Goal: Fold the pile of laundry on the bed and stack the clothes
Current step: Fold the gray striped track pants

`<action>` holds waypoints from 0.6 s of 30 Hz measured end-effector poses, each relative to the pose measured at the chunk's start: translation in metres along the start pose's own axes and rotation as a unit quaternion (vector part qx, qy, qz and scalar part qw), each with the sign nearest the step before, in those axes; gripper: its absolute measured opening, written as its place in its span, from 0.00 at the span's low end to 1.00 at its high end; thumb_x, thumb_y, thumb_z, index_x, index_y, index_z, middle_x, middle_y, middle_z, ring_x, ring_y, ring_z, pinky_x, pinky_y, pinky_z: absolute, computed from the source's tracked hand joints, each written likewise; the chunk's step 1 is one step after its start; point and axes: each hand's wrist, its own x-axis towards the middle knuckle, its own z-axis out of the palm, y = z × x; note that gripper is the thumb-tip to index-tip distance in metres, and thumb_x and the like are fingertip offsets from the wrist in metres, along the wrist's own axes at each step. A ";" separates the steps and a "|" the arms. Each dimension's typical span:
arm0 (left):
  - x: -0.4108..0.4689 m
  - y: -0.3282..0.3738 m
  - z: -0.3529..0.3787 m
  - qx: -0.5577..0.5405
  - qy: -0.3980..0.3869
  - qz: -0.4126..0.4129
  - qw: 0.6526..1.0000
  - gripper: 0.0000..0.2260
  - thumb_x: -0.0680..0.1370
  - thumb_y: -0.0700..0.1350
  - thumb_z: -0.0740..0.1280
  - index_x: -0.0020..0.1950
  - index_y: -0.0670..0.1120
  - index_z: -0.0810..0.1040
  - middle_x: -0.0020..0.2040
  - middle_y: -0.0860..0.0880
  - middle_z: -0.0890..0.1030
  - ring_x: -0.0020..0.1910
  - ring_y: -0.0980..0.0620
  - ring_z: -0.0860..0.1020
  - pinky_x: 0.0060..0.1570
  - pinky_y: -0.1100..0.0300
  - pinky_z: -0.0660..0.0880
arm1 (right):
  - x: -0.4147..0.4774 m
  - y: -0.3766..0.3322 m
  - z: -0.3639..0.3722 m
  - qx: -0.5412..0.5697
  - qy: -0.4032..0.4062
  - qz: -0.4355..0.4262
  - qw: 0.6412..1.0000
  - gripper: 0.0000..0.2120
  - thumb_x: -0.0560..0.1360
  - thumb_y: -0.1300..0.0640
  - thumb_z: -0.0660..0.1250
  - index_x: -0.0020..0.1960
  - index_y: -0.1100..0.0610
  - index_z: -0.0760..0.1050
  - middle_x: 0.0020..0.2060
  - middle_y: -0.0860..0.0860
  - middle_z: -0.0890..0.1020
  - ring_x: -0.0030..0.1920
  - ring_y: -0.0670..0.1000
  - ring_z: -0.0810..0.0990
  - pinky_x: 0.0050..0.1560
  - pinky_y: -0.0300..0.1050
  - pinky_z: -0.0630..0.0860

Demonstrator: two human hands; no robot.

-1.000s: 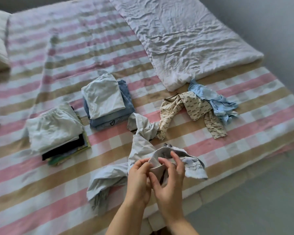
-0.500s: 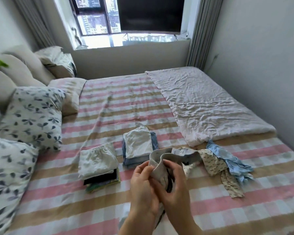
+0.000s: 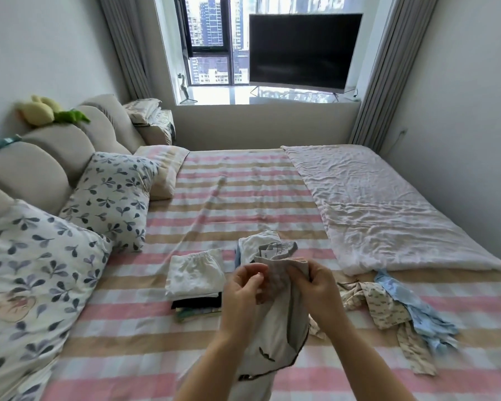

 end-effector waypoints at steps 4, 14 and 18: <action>0.029 0.029 -0.023 0.103 0.039 0.117 0.987 0.11 0.75 0.31 0.63 0.41 0.46 0.78 0.38 0.49 0.80 0.34 0.58 0.77 0.33 0.67 0.73 | 0.027 -0.026 -0.007 -0.004 -0.071 0.015 0.997 0.12 0.75 0.66 0.65 0.42 0.52 0.81 0.36 0.43 0.84 0.38 0.40 0.81 0.39 0.32 0.75; 0.084 0.099 -0.052 0.173 -0.093 0.158 0.968 0.11 0.78 0.39 0.61 0.54 0.53 0.77 0.57 0.51 0.79 0.57 0.52 0.75 0.55 0.55 0.71 | 0.079 -0.110 -0.043 -0.034 -0.158 -0.079 0.984 0.10 0.75 0.67 0.62 0.41 0.57 0.79 0.33 0.43 0.83 0.36 0.39 0.79 0.39 0.31 0.75; 0.092 0.099 -0.053 0.175 -0.172 0.089 0.965 0.10 0.77 0.48 0.63 0.57 0.53 0.75 0.59 0.51 0.77 0.61 0.51 0.74 0.57 0.54 0.72 | 0.088 -0.116 -0.048 -0.044 -0.164 -0.105 0.980 0.11 0.74 0.67 0.63 0.41 0.55 0.80 0.35 0.44 0.83 0.38 0.41 0.80 0.41 0.32 0.75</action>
